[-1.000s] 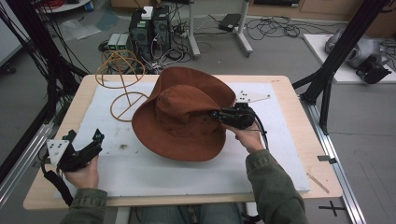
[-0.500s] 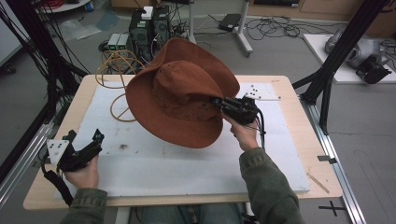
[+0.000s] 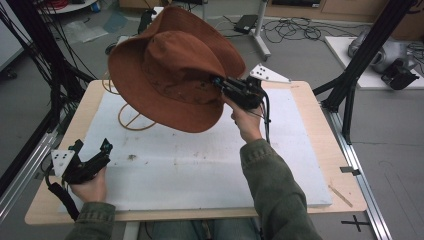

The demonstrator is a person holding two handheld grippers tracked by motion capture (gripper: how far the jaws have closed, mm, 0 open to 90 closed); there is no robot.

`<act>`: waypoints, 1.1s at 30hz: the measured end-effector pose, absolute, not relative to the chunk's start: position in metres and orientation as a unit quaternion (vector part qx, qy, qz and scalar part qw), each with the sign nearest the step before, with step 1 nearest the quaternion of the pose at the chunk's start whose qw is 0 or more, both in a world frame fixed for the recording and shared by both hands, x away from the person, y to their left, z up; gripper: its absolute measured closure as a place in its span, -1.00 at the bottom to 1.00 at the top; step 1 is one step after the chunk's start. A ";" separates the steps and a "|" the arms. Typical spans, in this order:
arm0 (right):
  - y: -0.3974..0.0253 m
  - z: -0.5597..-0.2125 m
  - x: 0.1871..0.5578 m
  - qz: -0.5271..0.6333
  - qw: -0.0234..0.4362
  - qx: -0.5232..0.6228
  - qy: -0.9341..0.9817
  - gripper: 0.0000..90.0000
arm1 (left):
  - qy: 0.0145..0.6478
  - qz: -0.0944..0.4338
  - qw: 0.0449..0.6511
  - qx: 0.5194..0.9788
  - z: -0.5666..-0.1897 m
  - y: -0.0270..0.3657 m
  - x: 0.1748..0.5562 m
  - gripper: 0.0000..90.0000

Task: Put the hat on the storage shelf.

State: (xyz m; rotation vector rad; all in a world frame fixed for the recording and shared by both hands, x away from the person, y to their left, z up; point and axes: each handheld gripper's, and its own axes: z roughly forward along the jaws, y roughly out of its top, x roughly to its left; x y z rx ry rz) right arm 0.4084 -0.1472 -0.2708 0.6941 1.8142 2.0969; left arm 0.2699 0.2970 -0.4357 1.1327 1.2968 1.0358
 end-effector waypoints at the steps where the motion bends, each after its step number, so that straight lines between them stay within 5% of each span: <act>1: -0.142 -0.266 0.411 0.727 0.141 0.238 0.629 0.97 | 0.545 0.435 0.537 0.475 -0.436 0.298 0.270 -0.75; 19: -0.048 -0.215 0.439 0.696 0.144 0.237 0.663 0.97 | 0.557 0.418 0.552 0.459 -0.438 0.303 0.268 -0.75; 33: 0.016 -0.217 0.469 0.684 0.149 0.264 0.664 0.97 | 0.560 0.418 0.555 0.452 -0.440 0.307 0.269 -0.74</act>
